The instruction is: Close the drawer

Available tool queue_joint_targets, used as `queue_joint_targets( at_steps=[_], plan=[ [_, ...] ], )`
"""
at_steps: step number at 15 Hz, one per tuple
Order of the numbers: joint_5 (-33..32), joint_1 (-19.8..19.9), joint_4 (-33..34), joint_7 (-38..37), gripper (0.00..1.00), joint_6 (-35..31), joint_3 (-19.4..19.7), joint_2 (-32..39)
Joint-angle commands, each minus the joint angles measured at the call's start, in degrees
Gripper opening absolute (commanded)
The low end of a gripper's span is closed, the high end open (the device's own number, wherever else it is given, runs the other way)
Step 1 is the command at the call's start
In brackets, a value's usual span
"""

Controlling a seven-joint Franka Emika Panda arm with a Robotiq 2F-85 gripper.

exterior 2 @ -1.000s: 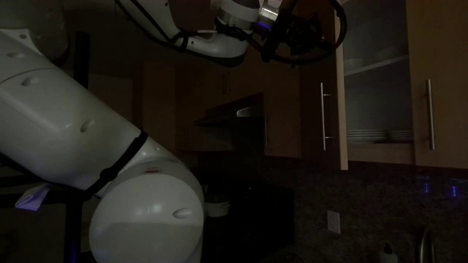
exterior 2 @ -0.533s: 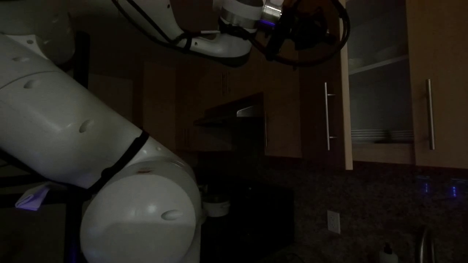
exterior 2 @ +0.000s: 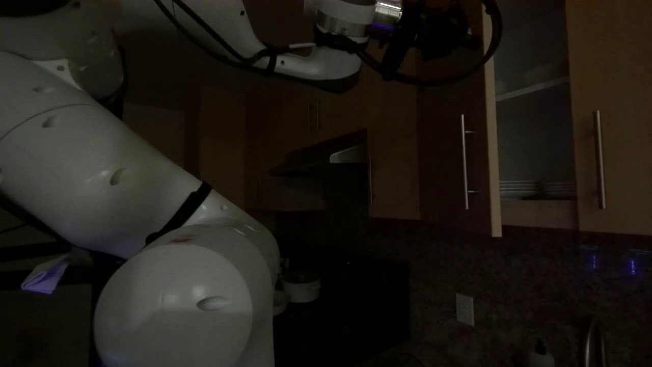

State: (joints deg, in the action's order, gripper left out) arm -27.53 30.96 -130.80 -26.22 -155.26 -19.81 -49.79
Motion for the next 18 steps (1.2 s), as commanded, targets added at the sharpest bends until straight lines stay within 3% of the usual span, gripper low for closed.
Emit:
queue_joint_targets(
  at_steps=[1,11,18],
  plan=[
    [0.14,3.44,1.36,-1.00,0.07,-2.56,-0.88,2.44],
    [1.21,7.15,6.35,-0.72,0.07,-1.49,-0.73,9.87],
    [2.40,-0.05,11.28,2.19,0.07,-0.09,2.27,16.72]
  ],
)
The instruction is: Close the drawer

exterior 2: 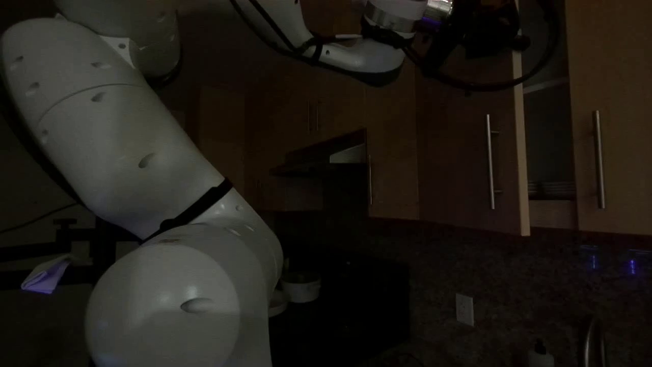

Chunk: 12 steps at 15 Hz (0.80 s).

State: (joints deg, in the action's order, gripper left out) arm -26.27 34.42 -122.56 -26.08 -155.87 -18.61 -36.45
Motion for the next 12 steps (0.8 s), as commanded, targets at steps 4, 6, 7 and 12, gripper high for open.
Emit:
queue_joint_targets(
  at_steps=[4,6,7,12],
  plan=[
    [0.28,-4.99,6.90,1.33,0.07,3.45,1.82,7.44],
    [-0.24,-5.90,9.40,1.03,0.07,5.49,2.10,9.86],
    [-0.62,-6.37,10.85,0.87,0.07,6.67,2.21,11.22],
    [-3.43,-9.60,18.13,0.19,0.07,12.14,3.58,17.87]
  ],
)
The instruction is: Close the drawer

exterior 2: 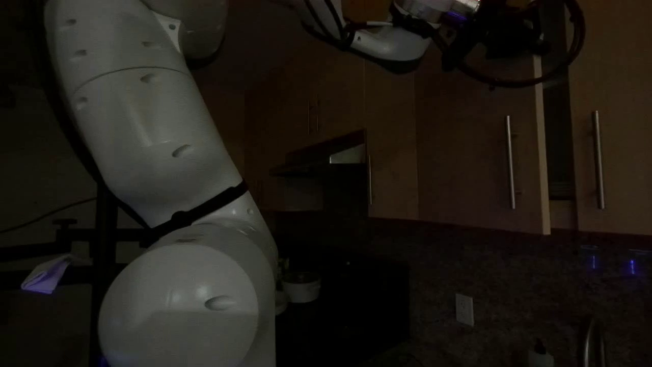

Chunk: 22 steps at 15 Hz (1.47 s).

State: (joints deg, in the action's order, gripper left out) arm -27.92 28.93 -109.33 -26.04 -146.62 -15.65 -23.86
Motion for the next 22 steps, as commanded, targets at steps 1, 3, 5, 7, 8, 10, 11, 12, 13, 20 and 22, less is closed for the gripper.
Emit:
queue_joint_targets(
  at_steps=[1,3,5,7,8,10,11,12,13,20,22],
  plan=[
    [-2.03,-5.12,6.38,0.29,0.07,3.86,1.17,6.72],
    [-2.80,-7.16,9.19,0.43,0.07,5.39,2.41,9.23],
    [-3.62,-9.31,11.73,0.50,0.07,6.51,3.79,11.41],
    [-4.23,-11.55,14.28,0.65,0.07,7.76,5.22,13.53],
    [-4.55,-12.66,15.46,0.74,0.07,8.39,5.99,14.54],
    [-5.35,-14.72,17.69,0.70,0.07,9.61,7.34,16.57],
    [-6.12,-15.60,18.71,0.20,0.07,10.36,7.83,17.64],
    [-6.82,-16.49,19.72,-0.14,0.07,11.04,8.40,18.71],
    [-7.38,-17.43,20.65,-0.41,0.07,11.76,8.98,19.71],
    [-7.88,-23.46,21.44,-1.91,0.07,12.98,12.15,20.49],
    [-7.42,-21.90,19.24,-2.72,0.07,12.32,11.22,18.15]
  ],
)
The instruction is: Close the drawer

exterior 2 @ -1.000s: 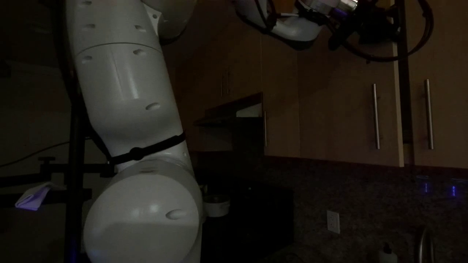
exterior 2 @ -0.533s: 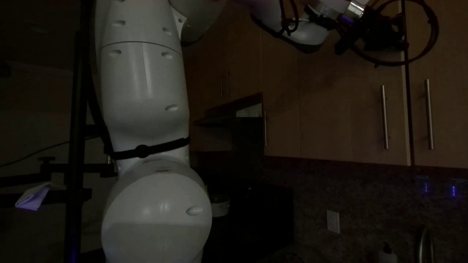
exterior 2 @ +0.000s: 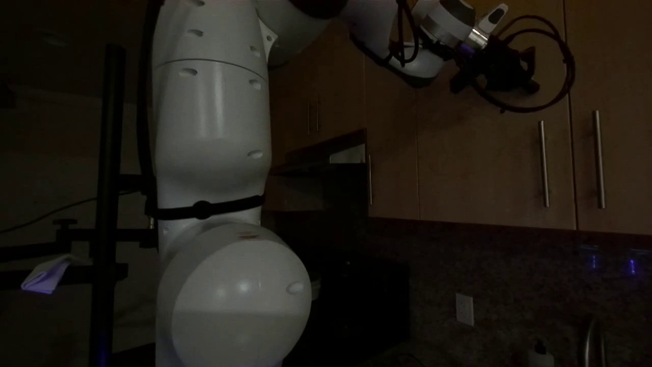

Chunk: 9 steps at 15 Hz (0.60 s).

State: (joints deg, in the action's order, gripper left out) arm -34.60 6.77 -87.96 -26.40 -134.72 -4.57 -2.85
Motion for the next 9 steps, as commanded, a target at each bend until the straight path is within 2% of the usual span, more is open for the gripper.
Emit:
queue_joint_targets(
  at_steps=[1,3,7,9],
  plan=[
    [-0.02,0.33,-3.92,-2.38,0.07,-0.05,0.36,-4.70],
    [2.90,0.05,-7.80,-0.21,0.07,-0.86,0.96,-8.43],
    [16.30,-3.33,-18.60,10.96,0.07,-0.98,3.61,-17.42],
    [20.82,-4.48,-23.98,14.95,0.07,0.22,4.25,-21.57]
  ],
)
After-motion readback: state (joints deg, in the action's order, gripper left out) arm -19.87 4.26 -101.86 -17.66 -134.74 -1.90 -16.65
